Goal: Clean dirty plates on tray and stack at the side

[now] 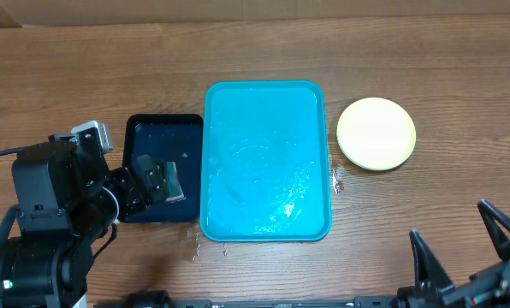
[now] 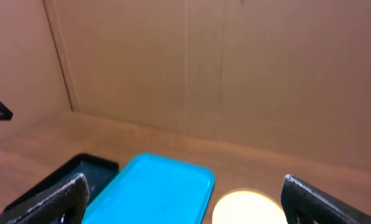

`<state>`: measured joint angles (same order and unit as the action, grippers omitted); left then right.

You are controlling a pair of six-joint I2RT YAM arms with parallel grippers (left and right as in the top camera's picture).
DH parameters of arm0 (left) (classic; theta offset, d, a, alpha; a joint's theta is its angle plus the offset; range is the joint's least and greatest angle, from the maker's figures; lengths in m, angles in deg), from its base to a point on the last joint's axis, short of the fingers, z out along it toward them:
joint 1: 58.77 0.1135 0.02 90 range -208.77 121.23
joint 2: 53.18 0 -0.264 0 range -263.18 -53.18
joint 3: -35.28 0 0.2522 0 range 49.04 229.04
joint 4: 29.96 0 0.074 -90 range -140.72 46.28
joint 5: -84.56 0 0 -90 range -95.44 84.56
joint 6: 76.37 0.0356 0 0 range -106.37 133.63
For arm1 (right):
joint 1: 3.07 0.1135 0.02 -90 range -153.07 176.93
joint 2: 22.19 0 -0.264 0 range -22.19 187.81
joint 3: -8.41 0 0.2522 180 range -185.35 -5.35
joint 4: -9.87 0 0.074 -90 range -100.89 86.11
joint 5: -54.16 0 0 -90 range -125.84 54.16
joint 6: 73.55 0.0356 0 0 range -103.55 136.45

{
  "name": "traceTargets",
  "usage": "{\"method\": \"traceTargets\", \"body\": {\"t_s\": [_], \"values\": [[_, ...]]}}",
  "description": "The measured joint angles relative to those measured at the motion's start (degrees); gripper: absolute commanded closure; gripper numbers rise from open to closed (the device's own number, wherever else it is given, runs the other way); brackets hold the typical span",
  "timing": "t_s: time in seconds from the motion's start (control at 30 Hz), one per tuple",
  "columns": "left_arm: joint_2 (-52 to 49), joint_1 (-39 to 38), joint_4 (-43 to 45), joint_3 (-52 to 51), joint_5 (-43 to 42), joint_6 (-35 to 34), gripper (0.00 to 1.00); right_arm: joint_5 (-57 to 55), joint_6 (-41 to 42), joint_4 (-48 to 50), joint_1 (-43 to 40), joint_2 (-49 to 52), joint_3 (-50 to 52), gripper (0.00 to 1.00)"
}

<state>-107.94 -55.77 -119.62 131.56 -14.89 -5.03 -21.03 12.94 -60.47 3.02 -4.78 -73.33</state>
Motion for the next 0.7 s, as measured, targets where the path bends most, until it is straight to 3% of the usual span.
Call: {"method": "traceTargets", "body": {"t_s": [0.47,0.7], "values": [[0.0,0.0,0.0,0.0,0.0,0.0,0.00,0.5,0.1,23.2,0.0,-16.5,29.3,0.00],[0.0,0.0,0.0,0.0,0.0,0.0,0.00,0.7,0.3,43.6,-0.4,-16.7,41.0,0.00]]}}
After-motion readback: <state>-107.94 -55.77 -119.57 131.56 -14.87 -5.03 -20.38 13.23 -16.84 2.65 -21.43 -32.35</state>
